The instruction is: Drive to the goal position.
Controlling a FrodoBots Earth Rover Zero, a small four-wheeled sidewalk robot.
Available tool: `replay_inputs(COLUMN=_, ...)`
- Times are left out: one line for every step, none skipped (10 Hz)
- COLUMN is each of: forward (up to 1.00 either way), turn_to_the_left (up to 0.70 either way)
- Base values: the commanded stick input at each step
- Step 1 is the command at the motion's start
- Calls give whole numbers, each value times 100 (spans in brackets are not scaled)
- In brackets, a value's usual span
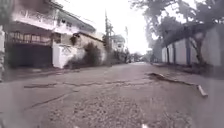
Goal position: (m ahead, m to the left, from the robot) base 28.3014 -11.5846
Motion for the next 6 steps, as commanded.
replay_inputs(forward=100, turn_to_the_left=1)
replay_inputs(forward=100, turn_to_the_left=1)
replay_inputs(forward=100, turn_to_the_left=1)
replay_inputs(forward=100, turn_to_the_left=1)
replay_inputs(forward=100, turn_to_the_left=1)
replay_inputs(forward=100, turn_to_the_left=1)
